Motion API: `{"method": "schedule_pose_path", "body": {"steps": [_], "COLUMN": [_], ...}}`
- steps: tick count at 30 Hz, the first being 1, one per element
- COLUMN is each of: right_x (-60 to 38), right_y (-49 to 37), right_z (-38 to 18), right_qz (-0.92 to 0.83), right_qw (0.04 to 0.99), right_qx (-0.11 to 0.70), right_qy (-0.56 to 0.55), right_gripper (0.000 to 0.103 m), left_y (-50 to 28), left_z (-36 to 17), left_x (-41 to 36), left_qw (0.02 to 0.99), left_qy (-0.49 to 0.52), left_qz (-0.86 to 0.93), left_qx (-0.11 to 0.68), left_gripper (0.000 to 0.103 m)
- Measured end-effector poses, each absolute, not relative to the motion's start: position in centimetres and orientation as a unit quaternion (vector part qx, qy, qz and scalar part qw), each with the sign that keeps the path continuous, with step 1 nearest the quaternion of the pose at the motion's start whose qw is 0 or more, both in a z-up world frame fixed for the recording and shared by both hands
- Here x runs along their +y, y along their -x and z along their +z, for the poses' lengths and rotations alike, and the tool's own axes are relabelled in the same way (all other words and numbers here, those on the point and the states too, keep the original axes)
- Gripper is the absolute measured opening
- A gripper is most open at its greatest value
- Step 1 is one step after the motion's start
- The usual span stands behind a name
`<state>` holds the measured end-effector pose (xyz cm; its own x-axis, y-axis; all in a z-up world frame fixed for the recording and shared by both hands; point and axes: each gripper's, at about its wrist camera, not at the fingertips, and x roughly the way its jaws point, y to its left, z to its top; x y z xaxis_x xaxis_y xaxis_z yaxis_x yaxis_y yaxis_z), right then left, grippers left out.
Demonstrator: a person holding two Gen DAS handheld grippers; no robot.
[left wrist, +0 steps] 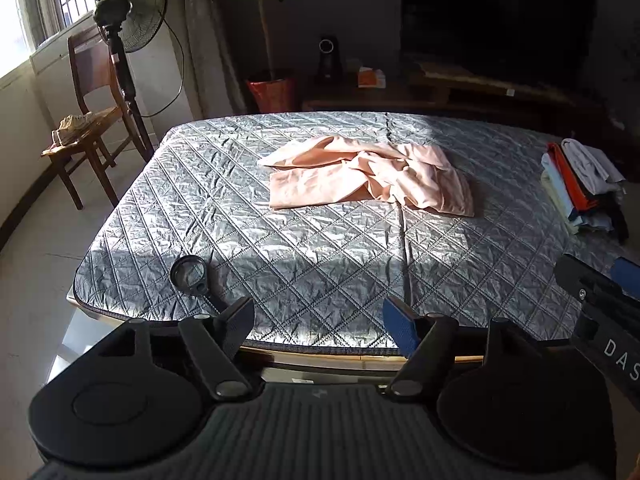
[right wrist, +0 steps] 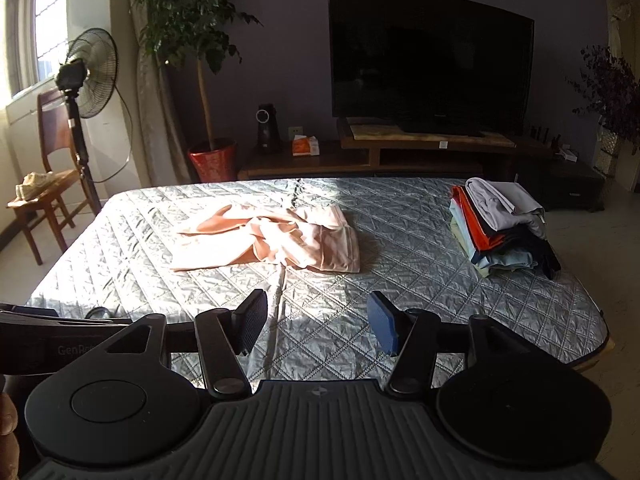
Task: Fold clothes
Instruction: 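Raise both tools back and bring them toward the crumpled pink garment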
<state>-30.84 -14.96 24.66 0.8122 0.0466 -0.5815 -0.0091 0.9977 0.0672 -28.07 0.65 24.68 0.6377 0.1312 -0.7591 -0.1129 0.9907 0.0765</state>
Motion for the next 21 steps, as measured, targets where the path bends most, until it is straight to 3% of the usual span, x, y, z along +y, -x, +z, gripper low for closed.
{"method": "schedule_pose_path", "body": {"steps": [4,7,21], "right_x": [-15.0,-14.8,-14.4], "right_y": [30.7,30.8,26.7], "right_z": [24.1,23.7,20.4], "right_qz": [0.018,0.023,0.052], "right_qw": [0.951,0.956,0.952], "right_qx": [0.306,0.292,0.302], "right_qy": [-0.028,-0.019,-0.008], "right_gripper": [0.065,0.08,0.088], "left_y": [27.6,26.8,19.1], "left_z": [24.7,24.8,23.3], "left_x": [1.1,1.8,4.0], "left_qw": [0.905,0.906,0.903], "left_qy": [0.001,0.01,0.023], "left_qz": [0.061,0.06,0.054], "left_qx": [0.421,0.419,0.426], "left_gripper": [0.082,0.085,0.093]}}
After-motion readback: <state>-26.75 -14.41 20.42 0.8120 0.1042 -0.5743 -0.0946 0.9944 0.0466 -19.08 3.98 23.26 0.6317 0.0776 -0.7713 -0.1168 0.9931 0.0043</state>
